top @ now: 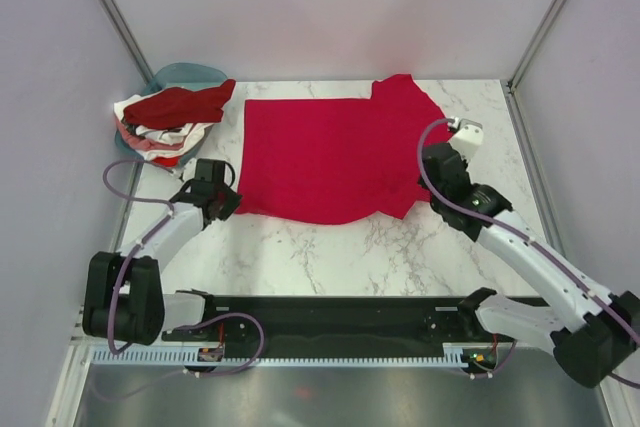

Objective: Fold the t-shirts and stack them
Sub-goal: Fold the tshirt

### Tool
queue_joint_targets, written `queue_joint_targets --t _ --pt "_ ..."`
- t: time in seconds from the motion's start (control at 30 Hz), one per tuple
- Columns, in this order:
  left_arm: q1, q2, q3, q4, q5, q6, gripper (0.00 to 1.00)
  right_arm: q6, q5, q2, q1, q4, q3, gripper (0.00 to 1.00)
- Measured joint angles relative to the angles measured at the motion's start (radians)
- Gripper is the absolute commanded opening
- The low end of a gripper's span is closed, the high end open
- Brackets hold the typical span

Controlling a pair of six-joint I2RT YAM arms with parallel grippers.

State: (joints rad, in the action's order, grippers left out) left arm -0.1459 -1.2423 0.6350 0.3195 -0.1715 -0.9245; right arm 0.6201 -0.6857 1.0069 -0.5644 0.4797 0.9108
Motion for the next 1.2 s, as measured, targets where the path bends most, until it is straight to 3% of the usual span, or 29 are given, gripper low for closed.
queue_joint_targets --t 0.4,0.63,1.2 --pt "0.051 -0.163 0.201 0.023 -0.009 -0.065 0.02 -0.007 0.144 0.391 0.183 -0.011 0.227 0.0" --pt "0.084 -0.304 0.297 0.031 -0.001 -0.095 0.02 0.012 0.172 0.563 0.229 -0.016 0.351 0.0" --pt "0.088 -0.484 0.488 0.037 0.032 -0.165 0.02 0.044 0.145 0.747 0.286 -0.019 0.578 0.0"
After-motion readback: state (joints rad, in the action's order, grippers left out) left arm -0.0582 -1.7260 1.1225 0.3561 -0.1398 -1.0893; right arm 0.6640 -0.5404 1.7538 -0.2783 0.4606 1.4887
